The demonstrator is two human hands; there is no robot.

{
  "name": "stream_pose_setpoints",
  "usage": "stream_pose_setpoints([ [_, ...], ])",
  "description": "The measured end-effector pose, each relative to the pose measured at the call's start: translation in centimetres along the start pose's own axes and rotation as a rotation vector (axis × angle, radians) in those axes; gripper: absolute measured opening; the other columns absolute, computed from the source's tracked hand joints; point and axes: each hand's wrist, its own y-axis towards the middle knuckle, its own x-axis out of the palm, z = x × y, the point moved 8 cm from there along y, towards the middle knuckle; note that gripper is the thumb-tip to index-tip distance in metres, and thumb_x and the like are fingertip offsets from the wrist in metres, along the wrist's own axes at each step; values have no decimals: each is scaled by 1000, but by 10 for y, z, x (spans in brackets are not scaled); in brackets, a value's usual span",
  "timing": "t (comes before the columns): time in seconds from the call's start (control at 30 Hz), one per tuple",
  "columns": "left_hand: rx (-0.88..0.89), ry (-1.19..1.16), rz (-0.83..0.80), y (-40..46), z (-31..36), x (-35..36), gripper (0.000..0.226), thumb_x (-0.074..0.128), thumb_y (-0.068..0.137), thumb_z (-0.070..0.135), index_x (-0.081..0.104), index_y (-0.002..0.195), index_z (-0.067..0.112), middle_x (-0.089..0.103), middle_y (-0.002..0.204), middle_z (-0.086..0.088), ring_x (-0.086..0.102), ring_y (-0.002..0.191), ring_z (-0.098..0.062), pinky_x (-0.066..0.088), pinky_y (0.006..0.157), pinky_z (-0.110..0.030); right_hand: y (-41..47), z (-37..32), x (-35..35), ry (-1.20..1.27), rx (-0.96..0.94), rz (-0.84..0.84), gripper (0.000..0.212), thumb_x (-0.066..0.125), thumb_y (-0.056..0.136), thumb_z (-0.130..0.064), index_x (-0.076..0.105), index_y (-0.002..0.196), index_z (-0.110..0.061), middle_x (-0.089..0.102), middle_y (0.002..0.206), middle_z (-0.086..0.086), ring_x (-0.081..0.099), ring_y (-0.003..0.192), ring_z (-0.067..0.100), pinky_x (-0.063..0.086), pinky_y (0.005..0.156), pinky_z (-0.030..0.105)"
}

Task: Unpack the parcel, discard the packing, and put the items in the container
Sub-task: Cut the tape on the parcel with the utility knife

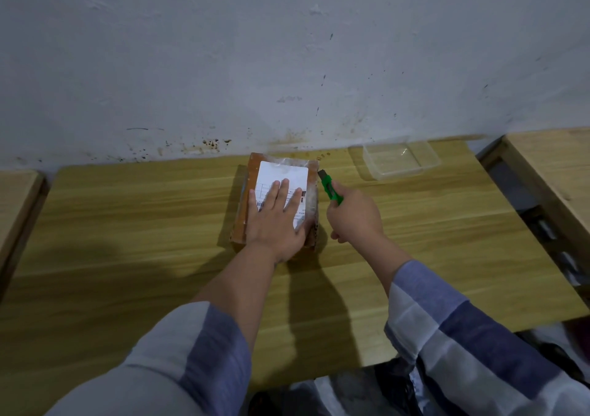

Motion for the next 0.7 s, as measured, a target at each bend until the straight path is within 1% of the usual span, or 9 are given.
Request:
stream_pose_setpoints([
  [0.1, -23, -30, -11, 1, 2, 2, 68, 12, 95, 60, -8, 151, 28, -20, 159, 0, -21, 145, -17, -14, 113, -57, 0, -13, -2, -33, -24, -42, 54, 41, 90, -12, 37, 142, -27, 72, 99, 13, 70, 65, 28, 61, 65, 43],
  [0.2, -51, -22, -35, 1, 4, 3, 69, 8, 94, 61, -12, 151, 28, -23, 158, -1, -24, 144, -18, -13, 113, -58, 3, -26, -3, -17, -43, -61, 56, 42, 89, -11, 37, 143, -23, 67, 114, 14, 68, 80, 32, 60, 72, 45],
  [0.27, -59, -14, -43, 1, 5, 3, 68, 7, 94, 61, -14, 150, 28, -25, 157, -1, -25, 144, -18, -13, 113, -58, 4, -30, -3, 20, -36, -79, 57, 41, 88, -10, 37, 143, -23, 63, 122, 14, 62, 80, 29, 59, 74, 44],
  [0.37, -65, -20, -46, 1, 4, 1, 68, 8, 95, 59, -14, 150, 28, -25, 157, -1, -25, 144, -18, -14, 113, -58, 0, -28, -7, 56, -26, -117, 57, 37, 87, -4, 42, 141, -23, 63, 103, 13, 56, 60, 26, 53, 53, 34],
  [0.4, -64, -13, -49, 0, 5, 2, 67, 9, 95, 58, -14, 150, 27, -25, 157, -1, -25, 144, -19, -14, 113, -58, -3, -27, -8, 41, -35, -125, 56, 36, 88, -3, 42, 140, -22, 62, 100, 12, 55, 58, 24, 50, 51, 32],
  [0.47, -62, 5, -46, 0, 5, 3, 66, 10, 96, 56, -14, 150, 27, -26, 157, -2, -26, 144, -20, -14, 112, -59, -10, -28, -9, -20, -58, -128, 57, 37, 89, -3, 38, 143, -21, 62, 112, 16, 56, 68, 26, 47, 51, 30],
  [0.53, -59, -11, -31, -2, 7, 3, 66, 7, 95, 57, -14, 150, 27, -25, 157, -2, -25, 144, -20, -15, 112, -58, -16, -30, -6, -92, -84, -126, 58, 38, 90, -4, 34, 145, -20, 58, 126, 17, 60, 83, 29, 48, 58, 31],
  [0.6, -48, -6, -37, -1, 8, 4, 66, 7, 95, 56, -15, 150, 26, -25, 157, -3, -25, 144, -21, -16, 112, -58, -19, -32, -1, -125, -96, -125, 57, 38, 90, -6, 34, 145, -18, 58, 126, 19, 61, 98, 35, 49, 67, 32],
  [0.7, -38, 20, -16, 2, 6, 3, 66, 19, 99, 48, -15, 150, 25, -26, 157, -4, -25, 144, -22, -13, 113, -60, -19, -34, 2, -107, -86, -120, 57, 40, 88, -5, 35, 144, -16, 60, 121, 20, 61, 102, 37, 52, 75, 38],
])
